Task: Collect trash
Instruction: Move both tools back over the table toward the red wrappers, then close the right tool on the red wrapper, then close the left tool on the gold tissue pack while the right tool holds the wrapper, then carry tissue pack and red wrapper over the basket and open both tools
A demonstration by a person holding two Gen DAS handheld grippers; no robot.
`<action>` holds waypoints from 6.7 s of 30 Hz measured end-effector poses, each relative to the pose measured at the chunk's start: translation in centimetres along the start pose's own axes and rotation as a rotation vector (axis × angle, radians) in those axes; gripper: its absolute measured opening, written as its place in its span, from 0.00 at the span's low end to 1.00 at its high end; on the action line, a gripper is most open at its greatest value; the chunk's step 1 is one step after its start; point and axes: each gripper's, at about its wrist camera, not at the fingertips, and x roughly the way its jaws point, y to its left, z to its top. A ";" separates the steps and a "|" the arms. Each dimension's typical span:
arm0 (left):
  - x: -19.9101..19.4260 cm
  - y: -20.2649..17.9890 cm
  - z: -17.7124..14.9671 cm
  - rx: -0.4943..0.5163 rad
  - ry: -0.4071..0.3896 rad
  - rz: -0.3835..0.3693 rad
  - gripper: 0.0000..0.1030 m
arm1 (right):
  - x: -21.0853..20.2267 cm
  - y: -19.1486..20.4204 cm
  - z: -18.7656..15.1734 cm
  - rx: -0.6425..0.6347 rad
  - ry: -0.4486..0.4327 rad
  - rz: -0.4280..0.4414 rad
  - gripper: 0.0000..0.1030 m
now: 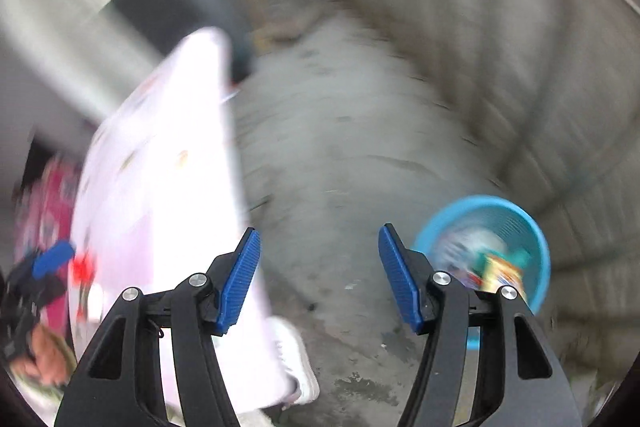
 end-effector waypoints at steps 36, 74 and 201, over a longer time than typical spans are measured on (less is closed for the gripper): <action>-11.3 18.3 -20.4 -0.682 -0.115 0.146 0.16 | 13.8 33.8 -8.3 -0.663 0.216 0.060 0.06; -5.6 15.7 -13.1 -0.481 0.039 0.394 0.70 | 9.1 20.4 -8.1 -0.306 0.136 0.015 0.05; 31.5 -16.2 -0.3 0.001 0.536 -0.260 0.69 | 5.7 -29.5 -11.7 0.697 0.175 -0.255 0.40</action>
